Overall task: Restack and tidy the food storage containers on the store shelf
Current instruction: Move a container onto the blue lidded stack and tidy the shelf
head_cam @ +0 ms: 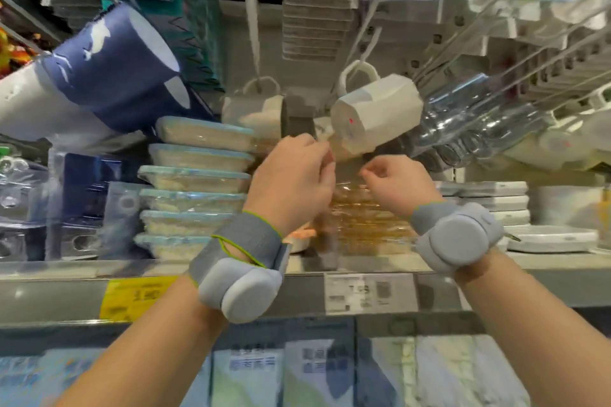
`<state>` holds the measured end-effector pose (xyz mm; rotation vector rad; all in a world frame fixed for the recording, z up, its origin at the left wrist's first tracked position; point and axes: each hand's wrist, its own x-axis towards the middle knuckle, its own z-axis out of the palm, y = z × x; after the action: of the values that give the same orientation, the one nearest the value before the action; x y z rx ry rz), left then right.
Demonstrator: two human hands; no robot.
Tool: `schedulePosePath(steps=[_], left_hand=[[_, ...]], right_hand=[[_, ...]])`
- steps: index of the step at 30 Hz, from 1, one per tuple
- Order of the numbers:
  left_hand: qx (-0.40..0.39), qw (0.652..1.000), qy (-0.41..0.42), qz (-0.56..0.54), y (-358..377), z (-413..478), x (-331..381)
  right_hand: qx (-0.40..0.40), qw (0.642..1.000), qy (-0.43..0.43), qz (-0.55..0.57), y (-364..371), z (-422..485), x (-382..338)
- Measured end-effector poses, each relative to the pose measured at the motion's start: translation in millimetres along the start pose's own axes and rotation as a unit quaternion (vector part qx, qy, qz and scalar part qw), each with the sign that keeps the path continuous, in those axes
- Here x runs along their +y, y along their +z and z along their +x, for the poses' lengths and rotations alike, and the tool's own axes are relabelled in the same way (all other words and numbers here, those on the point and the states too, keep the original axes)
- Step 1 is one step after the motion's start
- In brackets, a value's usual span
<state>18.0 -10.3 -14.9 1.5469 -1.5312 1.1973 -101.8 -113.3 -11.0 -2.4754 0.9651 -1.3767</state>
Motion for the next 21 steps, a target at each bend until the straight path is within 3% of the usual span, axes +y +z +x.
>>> schedulePosePath(steps=[5,8,10,14,17,19,21], left_hand=[[-0.049,0.995,0.032,0.085,41.8,18.0,65.9],[-0.231,0.956,-0.052,0.175,72.7,30.5,88.2],[-0.299,0.926,-0.112,0.202,84.5,35.6,89.5],[-0.331,0.900,-0.153,0.239,90.1,38.3,84.3],[-0.356,0.884,-0.178,0.245,85.9,41.1,92.2],[-0.323,0.901,-0.160,0.243,89.9,43.0,101.0],[-0.270,0.933,-0.090,0.220,99.2,44.1,116.2]], right_hand=[[-0.112,0.991,-0.013,-0.077,-12.0,10.4,73.4],[-0.146,0.987,-0.056,-0.029,-0.8,18.5,94.3],[-0.168,0.984,-0.046,0.023,1.6,19.3,99.7],[-0.225,0.967,-0.041,0.112,-7.5,13.3,112.0],[-0.234,0.969,-0.056,0.056,-25.9,10.4,131.1],[-0.238,0.970,-0.054,-0.010,-42.6,7.9,146.5],[-0.278,0.955,-0.027,-0.100,-58.4,8.2,161.3]])
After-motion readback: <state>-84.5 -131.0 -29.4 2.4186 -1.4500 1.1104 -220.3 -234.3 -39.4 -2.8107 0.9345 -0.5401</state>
